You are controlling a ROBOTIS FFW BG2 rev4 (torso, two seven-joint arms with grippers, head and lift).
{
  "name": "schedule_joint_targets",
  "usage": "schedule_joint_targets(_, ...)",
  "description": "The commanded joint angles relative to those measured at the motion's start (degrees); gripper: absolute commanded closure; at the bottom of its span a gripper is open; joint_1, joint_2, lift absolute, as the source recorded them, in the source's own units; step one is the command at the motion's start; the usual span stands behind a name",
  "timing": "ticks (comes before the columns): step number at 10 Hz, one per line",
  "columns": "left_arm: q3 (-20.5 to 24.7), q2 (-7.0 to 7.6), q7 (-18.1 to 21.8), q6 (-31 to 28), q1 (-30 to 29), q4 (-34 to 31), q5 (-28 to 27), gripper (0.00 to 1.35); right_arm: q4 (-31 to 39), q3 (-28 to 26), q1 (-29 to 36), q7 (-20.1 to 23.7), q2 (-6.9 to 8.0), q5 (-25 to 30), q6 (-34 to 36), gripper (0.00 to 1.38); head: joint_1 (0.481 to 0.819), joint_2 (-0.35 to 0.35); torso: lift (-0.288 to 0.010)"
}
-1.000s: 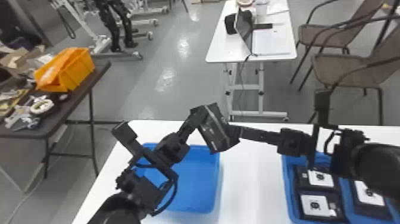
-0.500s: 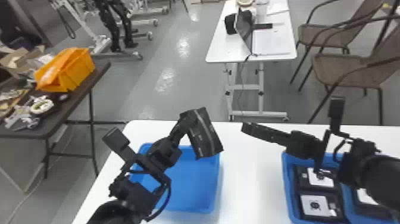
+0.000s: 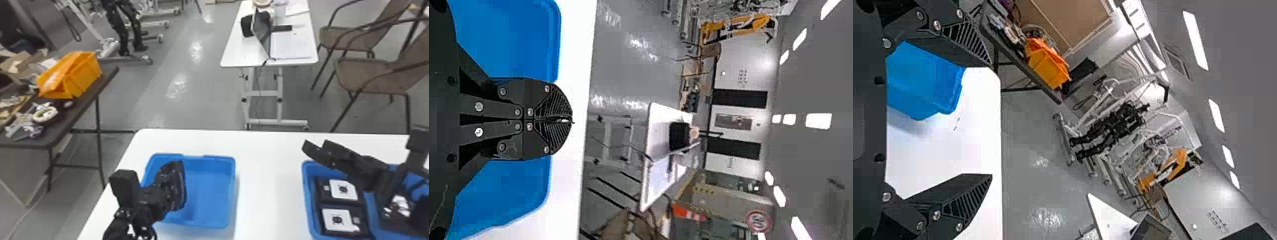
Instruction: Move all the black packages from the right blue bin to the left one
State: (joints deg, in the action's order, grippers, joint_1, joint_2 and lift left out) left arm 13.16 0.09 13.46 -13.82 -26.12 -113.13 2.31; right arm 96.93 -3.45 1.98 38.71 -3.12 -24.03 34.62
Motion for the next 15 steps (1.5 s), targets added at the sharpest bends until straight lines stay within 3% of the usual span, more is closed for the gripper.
schedule_joint_targets(1, -0.41, -0.24, 0.78, -0.51, -0.78, -0.16, -10.93, 1.22, 2.3, -1.03, 1.8, -0.12, 0.31, 3.37, 0.27, 0.24, 0.695, 0.244, -0.04)
schedule_joint_targets(2, -0.5, -0.24, 1.48, -0.6, -0.69, 0.1, -12.07, 0.99, 4.23, -1.29, 2.24, -0.12, 0.31, 6.8, 2.11, 0.24, 0.695, 0.243, -0.04)
schedule_joint_targets(3, -0.41, -0.24, 2.27, 0.11, -0.07, 0.54, -11.36, 0.48, 4.67, -1.38, 2.85, -0.12, 0.31, 7.15, 2.64, 0.24, 0.695, 0.241, -0.04)
schedule_joint_targets(4, -0.41, -0.24, 2.8, 2.22, 0.19, 0.63, -11.01, 0.06, 5.29, -1.38, 3.64, -0.12, 0.31, 8.47, 2.82, 0.24, 0.695, 0.235, -0.04)
schedule_joint_targets(5, -0.41, -0.24, 2.62, 3.62, 0.37, 0.54, -8.02, 0.03, 7.22, -1.56, 4.87, -0.21, 0.31, 11.19, 2.91, 0.24, 0.695, 0.228, -0.04)
schedule_joint_targets(6, -0.24, -0.24, 2.45, 5.47, 0.54, 0.46, -5.12, 0.15, 8.63, -2.52, 6.37, -0.91, 0.92, 13.22, 2.82, 0.24, 0.695, 0.219, -0.04)
schedule_joint_targets(8, 0.03, -0.24, 2.27, 5.56, 1.25, -1.83, 1.91, 0.18, 10.56, -5.6, 9.88, -3.81, 2.59, 15.94, 1.32, 0.24, 0.695, 0.186, -0.04)
schedule_joint_targets(10, 0.03, -0.24, 1.04, 4.24, 1.77, -5.96, 3.49, 0.18, 12.58, -9.91, 14.19, -7.51, 3.17, 17.61, 2.47, 0.24, 0.695, 0.146, -0.04)
schedule_joint_targets(12, -0.06, -0.24, -0.72, 2.66, 1.77, -7.72, 5.16, 0.18, 11.7, -11.84, 16.21, -12.78, 3.17, 10.93, 7.92, 0.24, 0.695, 0.083, -0.04)
schedule_joint_targets(14, -0.94, -0.24, -1.33, 1.34, 1.86, -7.89, 5.42, 0.18, 12.23, -11.84, 15.25, -18.4, 3.17, 6.98, 13.72, 0.24, 0.695, 0.069, -0.04)
schedule_joint_targets(15, -1.12, -0.24, -1.42, 0.64, 1.86, -7.89, 5.6, 0.18, 10.21, -11.58, 13.66, -20.07, 1.71, 3.46, 15.83, 0.24, 0.695, 0.064, -0.04)
